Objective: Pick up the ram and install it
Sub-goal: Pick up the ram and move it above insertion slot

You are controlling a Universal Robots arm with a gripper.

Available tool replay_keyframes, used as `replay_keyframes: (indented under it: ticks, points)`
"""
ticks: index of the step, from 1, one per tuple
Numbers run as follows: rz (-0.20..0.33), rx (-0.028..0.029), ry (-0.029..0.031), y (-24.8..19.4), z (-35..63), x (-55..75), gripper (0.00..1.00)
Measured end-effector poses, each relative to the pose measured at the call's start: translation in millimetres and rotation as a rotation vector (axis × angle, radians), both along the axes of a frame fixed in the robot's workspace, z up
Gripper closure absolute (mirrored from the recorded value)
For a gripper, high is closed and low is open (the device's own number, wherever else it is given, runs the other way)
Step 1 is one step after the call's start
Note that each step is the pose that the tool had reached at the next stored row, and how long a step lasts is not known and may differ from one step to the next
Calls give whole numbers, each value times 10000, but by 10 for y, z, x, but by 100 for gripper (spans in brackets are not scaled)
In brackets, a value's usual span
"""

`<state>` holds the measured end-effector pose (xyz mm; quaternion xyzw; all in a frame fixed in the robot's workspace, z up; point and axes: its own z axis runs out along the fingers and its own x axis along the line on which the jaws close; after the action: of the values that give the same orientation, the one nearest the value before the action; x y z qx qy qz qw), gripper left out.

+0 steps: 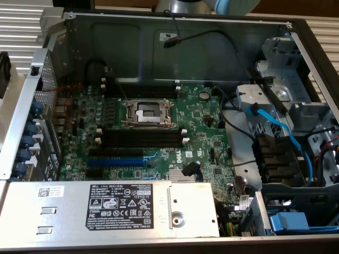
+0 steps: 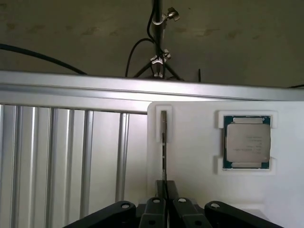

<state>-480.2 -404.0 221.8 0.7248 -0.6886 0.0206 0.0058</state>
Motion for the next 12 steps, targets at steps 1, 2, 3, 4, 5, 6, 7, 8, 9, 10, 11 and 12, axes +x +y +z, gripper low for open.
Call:
replay_keyframes:
  ticks: [1, 2, 3, 4, 5, 6, 7, 8, 9, 10, 11, 12]
  points:
    - [-1, 0, -1, 3, 15, -1, 88]
    - [-2, 1, -1, 7, 30, -2, 88]
    - [-2, 2, -2, 12, 45, -2, 88]
    - [-1, 3, -2, 16, 57, -3, 88]
    - [0, 5, -2, 19, 68, -3, 88]
    - [0, 7, -2, 24, 77, -4, 88]
    - [0, 7, -1, 26, 86, -5, 88]
    - [0, 7, 0, 28, 94, -5, 88]
    - [0, 7, 0, 28, 96, -8, 88]
    - [-1, 7, -1, 29, 98, -10, 88]
    - [0, 7, 0, 29, 107, -12, 88]
    - [0, 7, 0, 29, 121, -15, 88]
